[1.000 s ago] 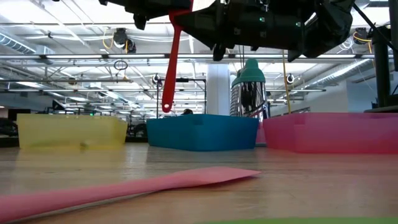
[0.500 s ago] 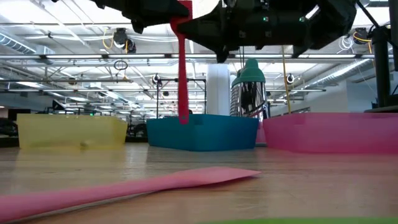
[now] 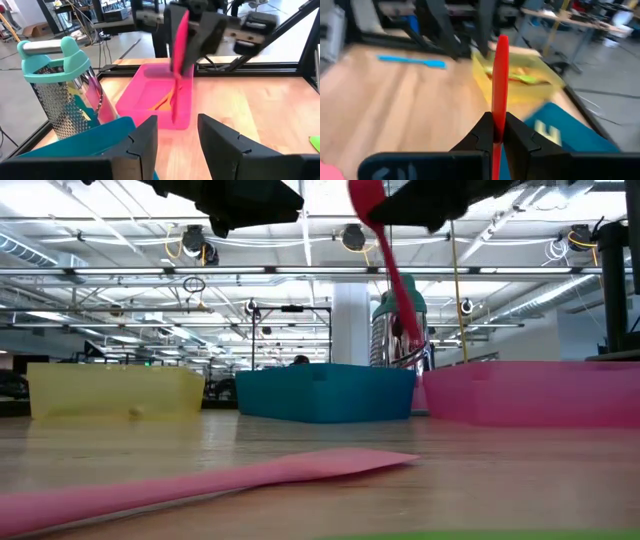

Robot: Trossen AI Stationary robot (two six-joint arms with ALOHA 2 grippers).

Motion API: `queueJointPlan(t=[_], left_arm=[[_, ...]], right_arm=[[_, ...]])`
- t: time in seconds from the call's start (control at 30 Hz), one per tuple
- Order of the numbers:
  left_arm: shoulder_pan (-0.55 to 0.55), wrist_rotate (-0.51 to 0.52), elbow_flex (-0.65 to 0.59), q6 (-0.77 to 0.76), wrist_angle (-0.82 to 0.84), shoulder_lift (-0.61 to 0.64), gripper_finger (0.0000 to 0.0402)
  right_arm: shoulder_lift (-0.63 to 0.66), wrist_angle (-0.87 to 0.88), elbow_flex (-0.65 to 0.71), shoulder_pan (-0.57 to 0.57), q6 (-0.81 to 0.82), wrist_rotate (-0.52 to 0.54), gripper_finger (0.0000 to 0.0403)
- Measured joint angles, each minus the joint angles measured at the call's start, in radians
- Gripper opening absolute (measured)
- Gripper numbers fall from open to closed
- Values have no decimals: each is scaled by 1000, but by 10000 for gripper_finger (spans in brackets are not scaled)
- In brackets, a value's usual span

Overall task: Pick & Place Kitchen Items
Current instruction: Put the red spatula into the pink bin

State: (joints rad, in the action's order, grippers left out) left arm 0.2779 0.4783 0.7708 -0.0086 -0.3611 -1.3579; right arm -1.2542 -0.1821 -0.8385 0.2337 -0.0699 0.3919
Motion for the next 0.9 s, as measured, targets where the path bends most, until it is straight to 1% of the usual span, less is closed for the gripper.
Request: queueJointPlan(t=[0.1,0.23,0.33,0.5,0.63,0.77,0.83,0.9], left_arm=[[0,-4,0,0,0,0,145],[0,-4,0,0,0,0,145],[0,-4,0,0,0,0,145],[-3,-5,0,0,0,0,145],[-3,-5,0,0,-1,0,145],[-3,-5,0,0,-1,0,145],[-3,-5,0,0,-1,0,145],[-3,-5,0,0,-1,0,145]], right_arm=[[73,196,0,6,-2,77,15],[150,443,0,-4,59,139,15],[199,588,0,-13,112,166,15],[259,762,0,-36,166,210,21],[267,935,0,-73,256,210,24],[245,1077,1,-119,291,202,25],[230,1099,8,-139,278,172,25],[215,1078,32,-159,238,136,26]])
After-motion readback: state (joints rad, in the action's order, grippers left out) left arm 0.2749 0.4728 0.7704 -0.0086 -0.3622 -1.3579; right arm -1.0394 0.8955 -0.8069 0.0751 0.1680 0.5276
